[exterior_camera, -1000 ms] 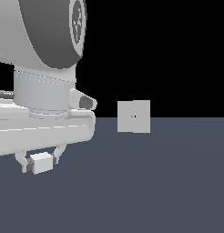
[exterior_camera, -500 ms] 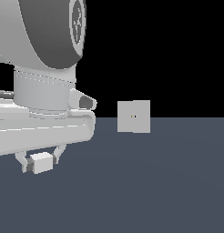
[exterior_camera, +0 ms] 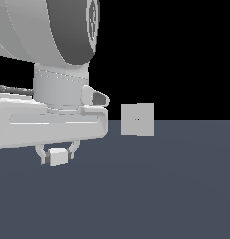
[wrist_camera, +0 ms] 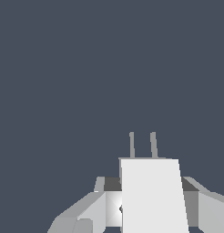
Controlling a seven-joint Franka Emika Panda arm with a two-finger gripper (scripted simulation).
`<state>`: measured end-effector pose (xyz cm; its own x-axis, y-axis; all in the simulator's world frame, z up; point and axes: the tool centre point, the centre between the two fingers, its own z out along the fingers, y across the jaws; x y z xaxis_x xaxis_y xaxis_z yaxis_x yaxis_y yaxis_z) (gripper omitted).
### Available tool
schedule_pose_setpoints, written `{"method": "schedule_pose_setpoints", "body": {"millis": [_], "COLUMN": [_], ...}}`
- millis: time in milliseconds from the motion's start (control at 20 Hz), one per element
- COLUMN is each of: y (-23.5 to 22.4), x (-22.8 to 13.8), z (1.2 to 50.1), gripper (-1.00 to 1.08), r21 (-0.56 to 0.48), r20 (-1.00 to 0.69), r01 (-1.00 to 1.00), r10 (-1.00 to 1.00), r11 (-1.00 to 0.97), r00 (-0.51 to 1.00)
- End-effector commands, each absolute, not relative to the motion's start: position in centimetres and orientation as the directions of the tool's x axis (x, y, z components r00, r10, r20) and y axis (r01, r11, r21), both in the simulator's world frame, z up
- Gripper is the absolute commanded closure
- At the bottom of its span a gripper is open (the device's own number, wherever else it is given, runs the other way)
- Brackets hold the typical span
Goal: Plug the charger into the wall socket.
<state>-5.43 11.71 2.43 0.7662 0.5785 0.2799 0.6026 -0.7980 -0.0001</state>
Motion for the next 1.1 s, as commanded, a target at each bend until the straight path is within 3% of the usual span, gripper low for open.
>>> {"method": "schedule_pose_setpoints", "body": {"millis": [0, 550, 1050], "y": [10.6, 2.7, -3.4], "x": [-4.5, -0.5, 0.0], "z": [3.1, 6.9, 9.4], "gripper": [1.08, 1.08, 1.08], "r21": [0.000, -0.003, -0.003], "r20": [0.282, 0.285, 0.282], "r01": [0.549, 0.167, -0.110], "r10": [0.526, 0.159, -0.106], "r11": [-0.836, -0.986, -0.994], "r00": [0.802, 0.945, 0.953]}}
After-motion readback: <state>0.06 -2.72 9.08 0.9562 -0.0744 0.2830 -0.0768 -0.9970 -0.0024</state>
